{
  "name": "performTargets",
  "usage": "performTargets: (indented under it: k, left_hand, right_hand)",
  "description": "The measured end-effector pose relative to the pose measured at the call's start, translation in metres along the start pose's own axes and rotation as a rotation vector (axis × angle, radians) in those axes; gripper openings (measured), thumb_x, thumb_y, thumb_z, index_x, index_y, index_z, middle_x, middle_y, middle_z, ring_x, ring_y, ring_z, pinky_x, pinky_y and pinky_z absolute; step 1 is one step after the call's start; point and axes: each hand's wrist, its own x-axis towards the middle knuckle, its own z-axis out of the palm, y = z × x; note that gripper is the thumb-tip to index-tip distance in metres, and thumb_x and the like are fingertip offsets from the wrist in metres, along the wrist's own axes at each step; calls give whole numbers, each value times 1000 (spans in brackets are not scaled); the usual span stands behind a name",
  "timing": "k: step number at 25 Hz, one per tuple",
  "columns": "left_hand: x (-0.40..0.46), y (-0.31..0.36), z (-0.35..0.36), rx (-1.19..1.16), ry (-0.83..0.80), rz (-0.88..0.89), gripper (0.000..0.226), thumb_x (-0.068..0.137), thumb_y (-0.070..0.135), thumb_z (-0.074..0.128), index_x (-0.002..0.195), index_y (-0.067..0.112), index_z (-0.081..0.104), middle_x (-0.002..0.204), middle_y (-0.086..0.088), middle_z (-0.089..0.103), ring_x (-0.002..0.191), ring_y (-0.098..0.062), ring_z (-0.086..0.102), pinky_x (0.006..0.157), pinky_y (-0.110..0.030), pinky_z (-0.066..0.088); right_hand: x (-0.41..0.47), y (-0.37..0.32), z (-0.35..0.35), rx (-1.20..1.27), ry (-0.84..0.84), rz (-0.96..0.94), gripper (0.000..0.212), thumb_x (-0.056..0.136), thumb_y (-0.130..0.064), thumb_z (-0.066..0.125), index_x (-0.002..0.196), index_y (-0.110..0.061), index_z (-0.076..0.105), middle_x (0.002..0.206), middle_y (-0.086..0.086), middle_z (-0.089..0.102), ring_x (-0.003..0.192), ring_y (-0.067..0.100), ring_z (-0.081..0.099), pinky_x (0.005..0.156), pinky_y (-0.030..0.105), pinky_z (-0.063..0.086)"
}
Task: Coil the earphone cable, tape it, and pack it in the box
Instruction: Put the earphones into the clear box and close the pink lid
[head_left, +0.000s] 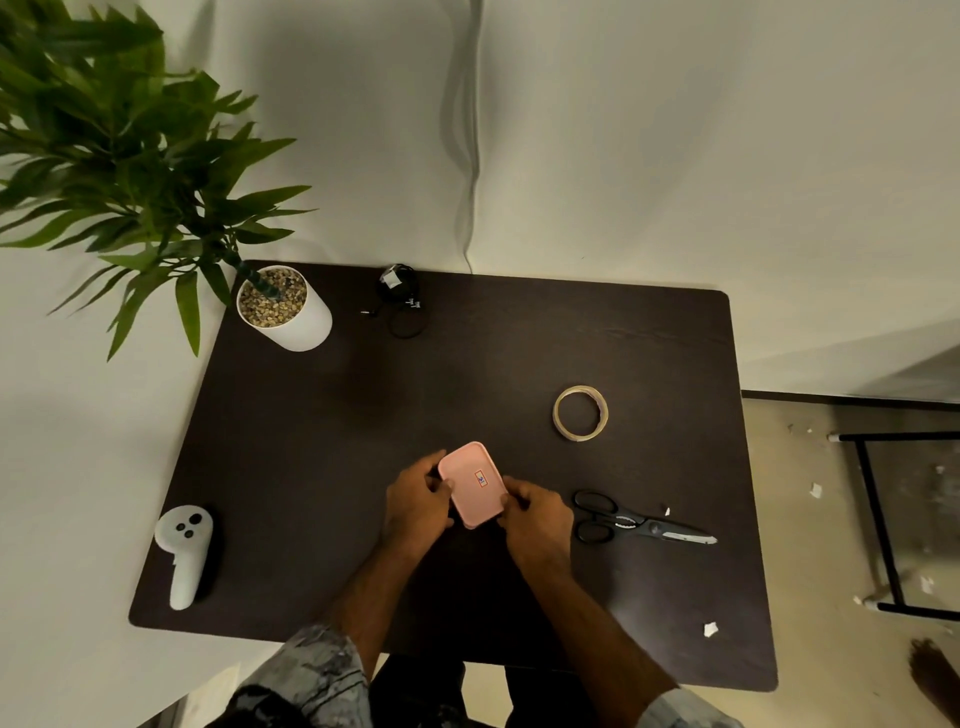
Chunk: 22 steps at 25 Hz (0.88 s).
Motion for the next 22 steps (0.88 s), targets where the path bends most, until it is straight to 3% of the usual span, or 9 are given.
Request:
performTargets:
  k: [4, 8, 11, 13, 16, 18, 20, 22]
  left_hand:
    - [0, 1, 5, 11, -5, -37, 44, 101, 14, 61, 143, 23, 55, 139, -11, 60, 112, -33, 66, 54, -38, 64]
    - [5, 5, 9, -44, -29, -127, 35, 101, 13, 59, 134, 25, 59, 132, -10, 61, 103, -29, 61, 56, -48, 65]
    - [9, 12, 7, -57, -28, -178, 27, 100, 10, 60, 122, 26, 59, 129, -10, 62, 103, -29, 63, 53, -44, 63]
    - [13, 11, 6, -10, -26, -142, 29, 101, 13, 59, 127, 26, 59, 129, -7, 62, 101, -26, 61, 52, -40, 63]
    - [13, 4, 8, 57, 29, -43, 35, 99, 19, 63, 134, 26, 60, 126, -2, 65, 98, -24, 65, 55, -39, 64]
    - [11, 4, 12, 77, 95, -8, 41, 97, 22, 67, 136, 23, 59, 126, -3, 68, 103, -25, 69, 72, -43, 65]
    - [9, 6, 20, 69, 133, 11, 49, 94, 19, 71, 141, 18, 55, 121, -4, 70, 102, -20, 68, 81, -31, 58]
    - [6, 10, 26, 36, 113, 11, 60, 91, 12, 74, 146, 17, 49, 120, -3, 68, 97, -14, 66, 72, -20, 49]
  right_hand:
    - [5, -3, 1, 49, 12, 25, 31, 102, -11, 64, 132, -19, 70, 129, 2, 73, 109, 17, 73, 88, 39, 66]
    - [12, -4, 1, 46, -4, 56, 22, 102, -11, 65, 120, -21, 71, 122, 1, 74, 108, 16, 72, 88, 41, 66]
    - [13, -3, 1, 1, -14, 47, 17, 100, -18, 69, 116, -22, 68, 120, 1, 73, 105, 14, 71, 87, 37, 65]
    - [7, 0, -9, -98, -25, 4, 31, 96, -35, 75, 123, -24, 65, 121, 0, 69, 105, 13, 68, 84, 29, 60]
    - [-2, 26, -37, -193, 178, 5, 46, 95, -55, 69, 129, -25, 59, 127, 5, 61, 105, 22, 67, 86, 37, 59]
    - [-6, 46, -54, -215, 363, 135, 47, 95, -53, 68, 125, -21, 50, 130, 14, 53, 105, 36, 68, 84, 46, 59]
    - [-3, 63, -71, -140, 491, 308, 64, 89, -53, 76, 128, -17, 41, 133, 21, 44, 108, 47, 65, 83, 53, 59]
    - [6, 72, -85, -47, 515, 371, 73, 85, -49, 82, 135, -15, 41, 136, 25, 39, 114, 51, 60, 93, 58, 59]
